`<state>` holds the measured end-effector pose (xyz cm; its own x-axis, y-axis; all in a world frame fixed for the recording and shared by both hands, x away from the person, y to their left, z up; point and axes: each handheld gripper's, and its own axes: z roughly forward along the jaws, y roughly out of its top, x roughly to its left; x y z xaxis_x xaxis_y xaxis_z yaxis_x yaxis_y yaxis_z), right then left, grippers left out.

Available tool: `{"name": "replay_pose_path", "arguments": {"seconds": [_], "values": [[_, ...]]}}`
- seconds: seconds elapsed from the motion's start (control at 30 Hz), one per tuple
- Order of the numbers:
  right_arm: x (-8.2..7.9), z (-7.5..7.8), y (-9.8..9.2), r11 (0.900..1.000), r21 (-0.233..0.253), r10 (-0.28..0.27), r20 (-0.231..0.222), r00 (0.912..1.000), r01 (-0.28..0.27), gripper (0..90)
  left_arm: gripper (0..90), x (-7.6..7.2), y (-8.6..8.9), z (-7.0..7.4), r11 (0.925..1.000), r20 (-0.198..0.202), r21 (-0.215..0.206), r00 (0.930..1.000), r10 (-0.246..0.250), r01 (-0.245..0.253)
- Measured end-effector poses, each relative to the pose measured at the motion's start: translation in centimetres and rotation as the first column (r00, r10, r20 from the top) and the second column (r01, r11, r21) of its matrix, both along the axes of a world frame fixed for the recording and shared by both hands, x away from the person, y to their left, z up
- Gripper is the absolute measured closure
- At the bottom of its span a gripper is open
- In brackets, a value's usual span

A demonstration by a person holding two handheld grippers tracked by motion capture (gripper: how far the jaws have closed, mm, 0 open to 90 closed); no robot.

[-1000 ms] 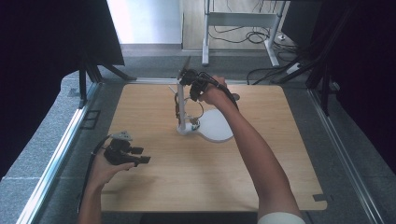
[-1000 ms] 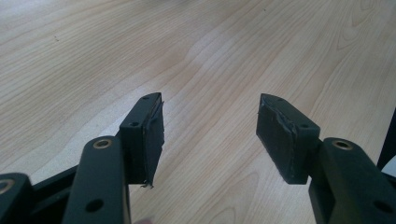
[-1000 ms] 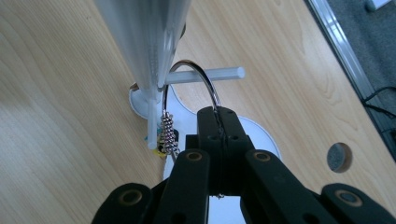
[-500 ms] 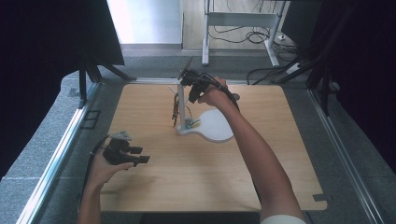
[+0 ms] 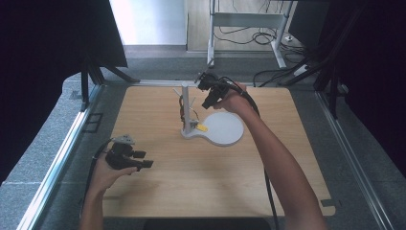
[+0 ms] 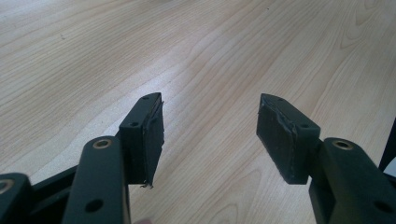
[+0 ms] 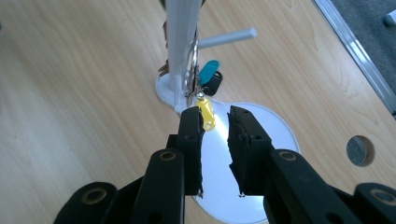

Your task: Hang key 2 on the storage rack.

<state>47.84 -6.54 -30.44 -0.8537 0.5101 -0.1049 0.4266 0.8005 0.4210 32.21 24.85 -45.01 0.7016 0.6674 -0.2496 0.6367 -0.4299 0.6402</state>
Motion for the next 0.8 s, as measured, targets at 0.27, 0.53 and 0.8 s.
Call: {"name": "replay_pose_path", "arguments": {"seconds": [0.27,0.53,0.8], "values": [[-2.7,-0.4,-2.5,1.000,0.004,0.026,0.018,0.9995,-0.026,69.6,42.1,0.0,0.0,0.1,1.0000,0.002,0.000,1.0000,0.005,-0.005],[-4.7,-1.6,-4.3,0.999,0.017,0.039,0.024,0.9990,-0.039,68.4,42.0,0.1,-0.4,0.0,1.0000,0.003,0.005,1.0000,-0.002,0.002],[-6.8,-4.2,-6.4,0.997,0.063,0.034,-0.008,0.9994,-0.033,66.8,41.8,0.3,-1.1,0.0,0.9996,0.002,0.020,0.9998,-0.022,0.022]]}}
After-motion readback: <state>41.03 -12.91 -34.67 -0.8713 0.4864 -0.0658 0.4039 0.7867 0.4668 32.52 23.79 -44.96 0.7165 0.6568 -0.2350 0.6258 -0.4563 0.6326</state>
